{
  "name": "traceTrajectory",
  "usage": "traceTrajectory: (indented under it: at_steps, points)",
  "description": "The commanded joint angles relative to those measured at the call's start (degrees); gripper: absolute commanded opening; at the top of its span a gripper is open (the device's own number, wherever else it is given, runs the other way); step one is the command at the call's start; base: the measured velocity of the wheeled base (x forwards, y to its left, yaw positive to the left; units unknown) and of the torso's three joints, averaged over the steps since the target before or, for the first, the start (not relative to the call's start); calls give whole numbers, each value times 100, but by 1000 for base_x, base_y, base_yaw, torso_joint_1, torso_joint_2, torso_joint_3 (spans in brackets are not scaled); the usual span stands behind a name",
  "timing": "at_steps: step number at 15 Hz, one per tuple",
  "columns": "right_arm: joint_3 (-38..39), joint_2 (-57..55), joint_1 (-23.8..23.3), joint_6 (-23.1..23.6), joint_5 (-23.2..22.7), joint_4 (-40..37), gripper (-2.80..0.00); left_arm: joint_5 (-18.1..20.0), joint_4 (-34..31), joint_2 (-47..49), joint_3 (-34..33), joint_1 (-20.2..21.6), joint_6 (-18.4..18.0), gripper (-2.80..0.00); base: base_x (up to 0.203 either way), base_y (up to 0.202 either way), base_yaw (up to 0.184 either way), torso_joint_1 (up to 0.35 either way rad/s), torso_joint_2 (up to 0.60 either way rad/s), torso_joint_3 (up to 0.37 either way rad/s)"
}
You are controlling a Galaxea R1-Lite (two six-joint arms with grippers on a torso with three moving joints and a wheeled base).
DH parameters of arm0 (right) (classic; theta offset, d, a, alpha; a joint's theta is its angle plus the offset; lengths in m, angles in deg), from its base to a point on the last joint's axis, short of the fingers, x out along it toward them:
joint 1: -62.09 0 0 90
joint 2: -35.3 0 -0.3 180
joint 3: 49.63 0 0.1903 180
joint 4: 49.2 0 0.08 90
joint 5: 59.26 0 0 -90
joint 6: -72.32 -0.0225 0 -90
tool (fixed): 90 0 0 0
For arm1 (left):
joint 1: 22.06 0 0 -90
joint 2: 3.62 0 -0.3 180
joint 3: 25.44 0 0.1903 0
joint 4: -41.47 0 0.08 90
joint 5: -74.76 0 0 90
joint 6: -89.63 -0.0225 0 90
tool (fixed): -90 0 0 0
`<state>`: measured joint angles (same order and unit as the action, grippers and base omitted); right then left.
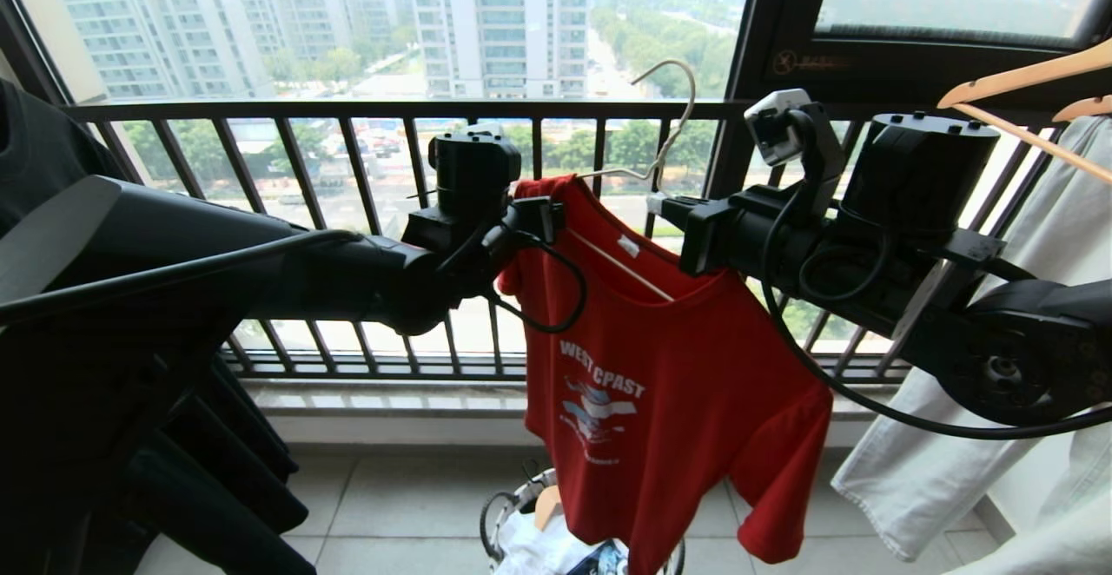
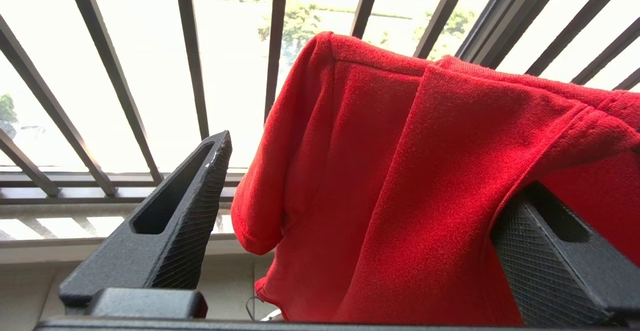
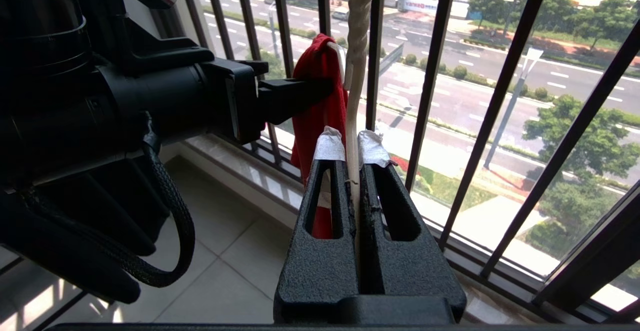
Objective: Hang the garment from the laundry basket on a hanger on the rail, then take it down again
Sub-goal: Take the clothes off the clothes rack
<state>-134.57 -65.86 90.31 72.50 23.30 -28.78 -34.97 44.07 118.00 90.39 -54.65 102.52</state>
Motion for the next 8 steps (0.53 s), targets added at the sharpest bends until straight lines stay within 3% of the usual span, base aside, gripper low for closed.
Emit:
traceTrajectory:
  at_steps: [1, 3, 4, 8]
  points:
    - [-8, -18, -1, 3, -3, 24, -280, -6, 23, 36, 35, 85, -32, 0, 0, 0, 0, 0, 0, 0]
    - [-15, -20, -18, 8, -3, 24, -280, -14, 23, 1, 43, 85, -41, 0, 0, 0, 0, 0, 0, 0]
    - [-16, -30, -12, 8, -3, 24, -280, -22, 23, -7, 43, 85, -41, -280, 0, 0, 0, 0, 0, 0]
    - [-19, -67, -16, 8, -3, 24, -280, -14, 23, -41, 35, 94, -32, -280, 0, 0, 0, 0, 0, 0]
